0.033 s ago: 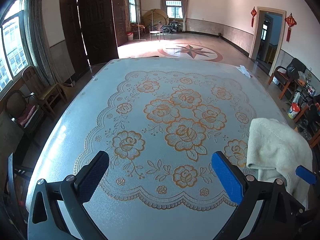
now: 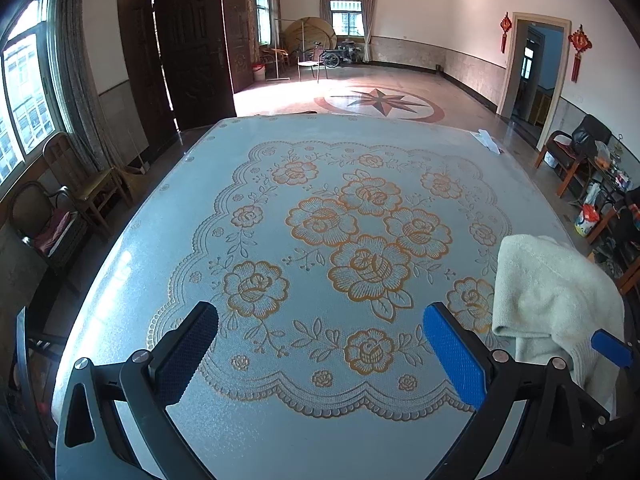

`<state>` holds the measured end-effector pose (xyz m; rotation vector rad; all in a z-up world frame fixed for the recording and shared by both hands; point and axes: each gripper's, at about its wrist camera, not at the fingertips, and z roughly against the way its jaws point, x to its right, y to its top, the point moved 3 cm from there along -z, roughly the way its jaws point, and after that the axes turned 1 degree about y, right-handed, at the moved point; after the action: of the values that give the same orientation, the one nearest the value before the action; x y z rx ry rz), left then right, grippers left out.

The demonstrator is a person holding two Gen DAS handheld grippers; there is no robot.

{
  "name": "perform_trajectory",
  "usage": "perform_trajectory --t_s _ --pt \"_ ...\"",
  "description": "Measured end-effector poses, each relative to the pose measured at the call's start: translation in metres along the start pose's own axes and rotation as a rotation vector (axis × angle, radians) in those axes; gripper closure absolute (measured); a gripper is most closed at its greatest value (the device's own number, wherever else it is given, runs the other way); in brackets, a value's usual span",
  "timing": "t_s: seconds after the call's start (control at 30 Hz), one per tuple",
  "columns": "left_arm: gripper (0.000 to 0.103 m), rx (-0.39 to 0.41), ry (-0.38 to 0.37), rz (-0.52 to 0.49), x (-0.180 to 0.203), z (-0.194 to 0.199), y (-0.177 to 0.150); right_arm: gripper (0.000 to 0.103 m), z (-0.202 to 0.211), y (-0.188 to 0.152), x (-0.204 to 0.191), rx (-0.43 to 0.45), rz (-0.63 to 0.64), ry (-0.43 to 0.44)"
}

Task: Fold clothes
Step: 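Move both grippers toward the bunched cream knit sweater at the table edge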

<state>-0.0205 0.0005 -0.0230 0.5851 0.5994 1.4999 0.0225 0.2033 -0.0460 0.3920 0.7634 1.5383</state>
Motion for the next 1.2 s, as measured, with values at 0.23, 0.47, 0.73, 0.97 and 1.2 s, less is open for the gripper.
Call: perform_trajectory --t_s 0.23,0.47,0.73,0.97,1.2 --pt "0.0 -0.053 -0.006 0.011 0.002 -0.003 -0.005 0.0 0.004 0.0 0.008 0.003 -0.025 -0.014" --pt "0.0 -0.064 -0.003 0.001 0.005 -0.002 -0.008 0.0 0.009 0.001 0.018 0.011 -0.052 -0.036" --pt "0.0 -0.094 -0.017 -0.06 0.017 -0.005 -0.013 0.0 0.017 0.006 0.037 0.038 -0.098 -0.104" --pt "0.0 -0.086 -0.023 -0.068 0.02 -0.005 -0.013 0.0 0.021 0.006 0.057 0.029 -0.128 -0.178" --pt "0.0 -0.088 -0.025 -0.064 0.021 -0.005 -0.013 0.0 0.022 0.007 0.067 0.027 -0.139 -0.198"
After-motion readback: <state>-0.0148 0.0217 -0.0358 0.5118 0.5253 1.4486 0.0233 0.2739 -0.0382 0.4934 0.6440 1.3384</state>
